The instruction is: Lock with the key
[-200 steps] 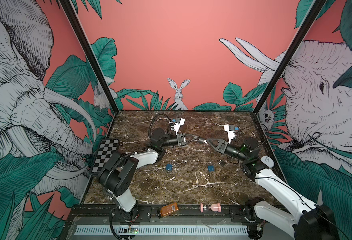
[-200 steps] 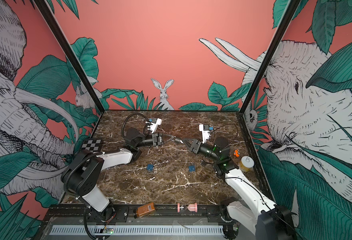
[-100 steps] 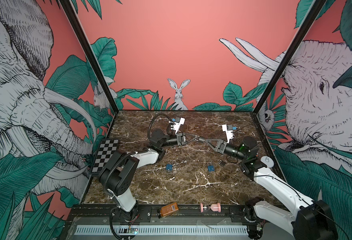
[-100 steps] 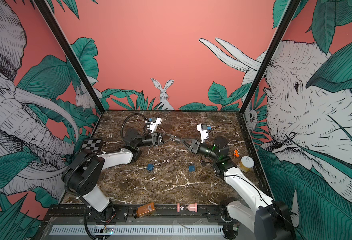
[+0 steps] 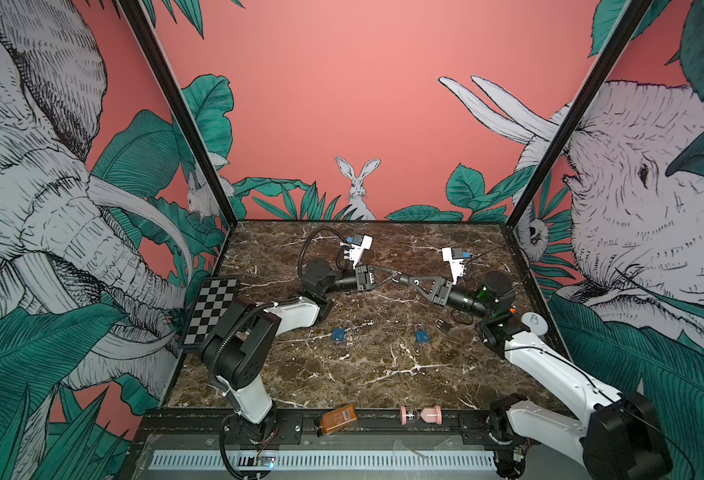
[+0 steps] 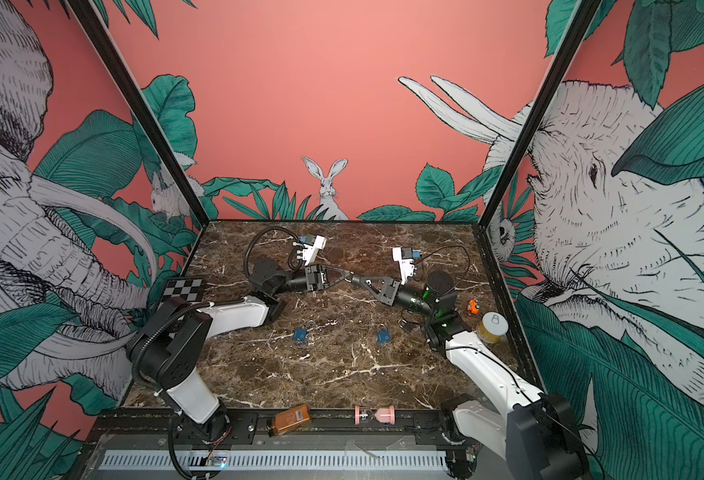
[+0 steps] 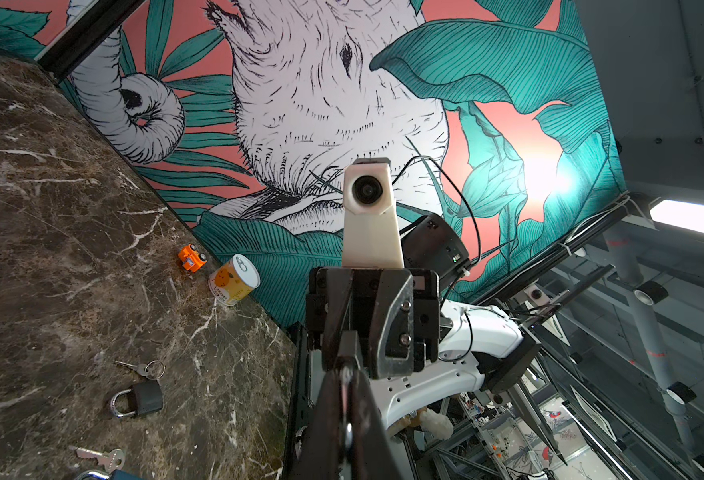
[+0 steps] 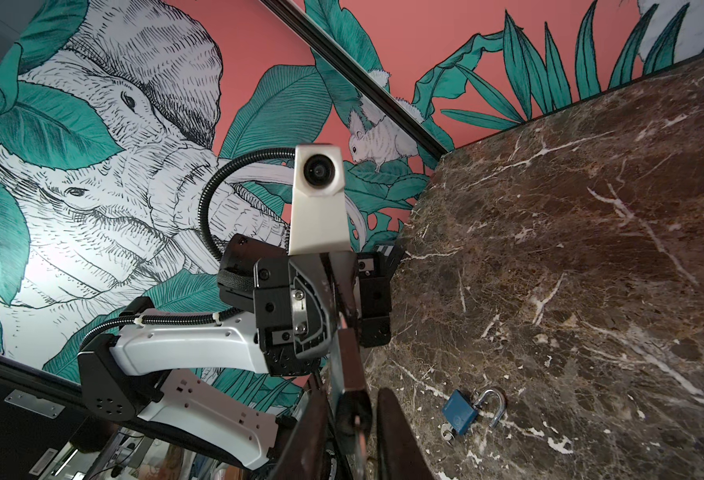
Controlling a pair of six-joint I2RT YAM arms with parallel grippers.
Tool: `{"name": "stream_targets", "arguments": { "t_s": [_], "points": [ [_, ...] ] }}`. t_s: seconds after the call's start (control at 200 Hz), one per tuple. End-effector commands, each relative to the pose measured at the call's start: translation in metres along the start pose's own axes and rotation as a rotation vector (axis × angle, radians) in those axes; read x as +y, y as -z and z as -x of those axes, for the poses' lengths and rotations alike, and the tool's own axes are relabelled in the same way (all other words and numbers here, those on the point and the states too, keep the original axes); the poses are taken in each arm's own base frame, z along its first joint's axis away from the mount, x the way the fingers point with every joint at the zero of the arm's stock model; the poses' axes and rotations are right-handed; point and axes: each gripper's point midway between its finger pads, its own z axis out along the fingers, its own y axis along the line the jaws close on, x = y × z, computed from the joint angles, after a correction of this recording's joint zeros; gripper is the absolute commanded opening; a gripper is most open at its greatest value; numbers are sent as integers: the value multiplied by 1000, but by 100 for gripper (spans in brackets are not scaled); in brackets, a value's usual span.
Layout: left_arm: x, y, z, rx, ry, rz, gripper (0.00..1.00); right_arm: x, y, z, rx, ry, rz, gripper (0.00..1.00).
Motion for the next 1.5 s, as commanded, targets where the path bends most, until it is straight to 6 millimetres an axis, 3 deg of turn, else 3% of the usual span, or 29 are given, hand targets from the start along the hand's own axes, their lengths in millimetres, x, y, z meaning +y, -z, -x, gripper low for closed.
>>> {"name": "stream_targets", "arguments": {
  "t_s": [0.0,0.27,0.36,0.43,0.49,0.62,0.67,0.73,0.86,1.07,1.415,1.495],
  "points": [
    [-19,-5,11,-18,-66,-53,0,23,-2,12,-23,60,68,19],
    [-17,-7,12,-15,-61,-55,0,22,-8,8,-6,46,75,20],
    [-17,-8,11,-12,-60,-57,0,20,-8,8,-5,44,72,10],
    [-16,-7,11,-12,-59,-55,0,19,-8,8,-8,42,68,9],
    [-16,-7,10,-10,-58,-54,0,20,-7,8,-12,53,68,0],
    [-12,-8,5,13,-58,-46,0,20,-5,8,-11,66,61,0],
    [-14,-9,3,26,-66,-52,14,20,-4,8,-9,66,60,0],
    [-17,-11,-2,51,-76,-59,24,21,-3,8,-11,67,61,0],
    [-13,-17,-14,101,-80,-35,29,23,-2,7,-3,70,61,0],
    [-16,-21,-15,112,-86,-40,18,23,-1,5,7,67,58,0],
    [-22,-27,-19,142,-92,-63,17,22,0,0,37,67,48,0],
    [-25,-30,-23,155,-93,-77,4,20,0,-1,39,66,35,0]
  ]
}}
